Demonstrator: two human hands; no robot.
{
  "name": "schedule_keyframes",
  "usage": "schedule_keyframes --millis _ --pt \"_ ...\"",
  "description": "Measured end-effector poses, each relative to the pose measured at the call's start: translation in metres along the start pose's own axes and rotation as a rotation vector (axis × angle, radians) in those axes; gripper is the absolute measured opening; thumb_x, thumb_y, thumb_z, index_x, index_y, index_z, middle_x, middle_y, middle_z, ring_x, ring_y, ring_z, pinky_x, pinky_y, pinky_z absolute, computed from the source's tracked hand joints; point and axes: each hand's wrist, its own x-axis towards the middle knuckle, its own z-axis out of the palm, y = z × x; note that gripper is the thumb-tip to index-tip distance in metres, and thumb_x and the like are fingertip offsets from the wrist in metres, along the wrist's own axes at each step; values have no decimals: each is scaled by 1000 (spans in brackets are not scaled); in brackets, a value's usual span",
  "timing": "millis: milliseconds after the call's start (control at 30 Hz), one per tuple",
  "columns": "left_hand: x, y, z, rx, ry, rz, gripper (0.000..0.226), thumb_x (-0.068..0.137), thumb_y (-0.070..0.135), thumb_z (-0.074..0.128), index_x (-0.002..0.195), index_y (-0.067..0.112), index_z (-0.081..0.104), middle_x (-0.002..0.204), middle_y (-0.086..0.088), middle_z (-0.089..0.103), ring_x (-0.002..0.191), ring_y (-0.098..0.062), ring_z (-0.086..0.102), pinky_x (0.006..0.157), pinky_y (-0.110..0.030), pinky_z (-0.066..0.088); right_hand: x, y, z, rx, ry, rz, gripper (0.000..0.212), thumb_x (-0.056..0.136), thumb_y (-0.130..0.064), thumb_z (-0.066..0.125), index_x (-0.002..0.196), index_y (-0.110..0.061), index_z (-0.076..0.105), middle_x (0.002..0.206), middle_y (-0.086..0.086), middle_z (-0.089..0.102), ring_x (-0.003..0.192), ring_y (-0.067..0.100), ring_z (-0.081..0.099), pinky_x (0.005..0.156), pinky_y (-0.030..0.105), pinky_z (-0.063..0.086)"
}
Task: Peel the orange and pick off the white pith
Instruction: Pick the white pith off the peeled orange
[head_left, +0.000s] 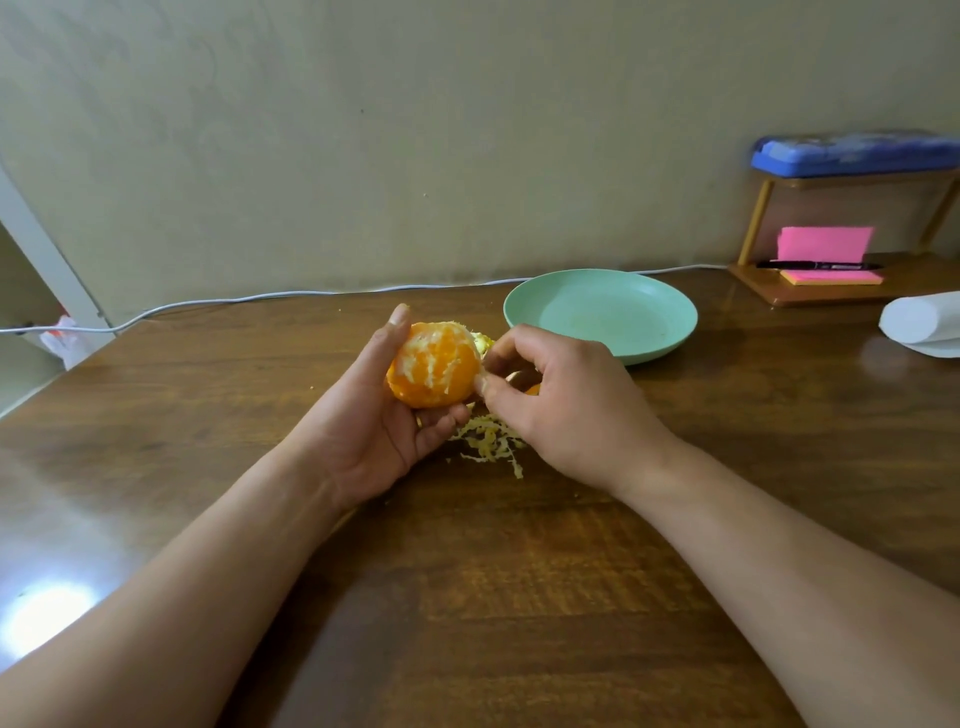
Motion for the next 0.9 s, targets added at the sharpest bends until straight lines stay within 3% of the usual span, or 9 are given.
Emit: schedule_keyframes --millis 267,400,533,767,900 --pt "0 -2 4 70 5 48 69 95 67 57 137 12 62 104 -16 76 73 -23 70 66 -29 65 2 3 3 -52 22 18 16 102 -37 69 110 -27 78 93 -14 74 77 6 67 71 36 61" --pt "1 -6 6 185 13 144 71 90 60 69 140 11 59 103 -12 73 74 -21 69 66 -28 64 0 4 4 -111 41 2 12 102 -36 69 102 -27 76 79 -13 70 65 6 62 59 30 53" --pt "2 -11 6 224 14 209 71 84 49 79 139 11 57 104 -11 72 76 -21 69 66 -29 62 0 3 8 -148 101 -31 14 99 -34 71 88 -26 68 71 -10 65 64 9 61 56 35 53" --pt "1 -8 3 177 -2 135 60 83 51 74 128 12 63 91 -7 72 63 -17 63 55 -23 56 2 6 7 19 133 -26 17 94 -27 75 81 -26 64 69 -10 65 64 11 63 57 43 56" --pt "-2 -4 1 106 -46 47 61 88 60 73 127 14 64 100 -17 72 60 -20 60 53 -23 54 3 12 4 98 143 10 14 99 -27 72 85 -26 69 73 -11 69 70 12 66 62 42 58"
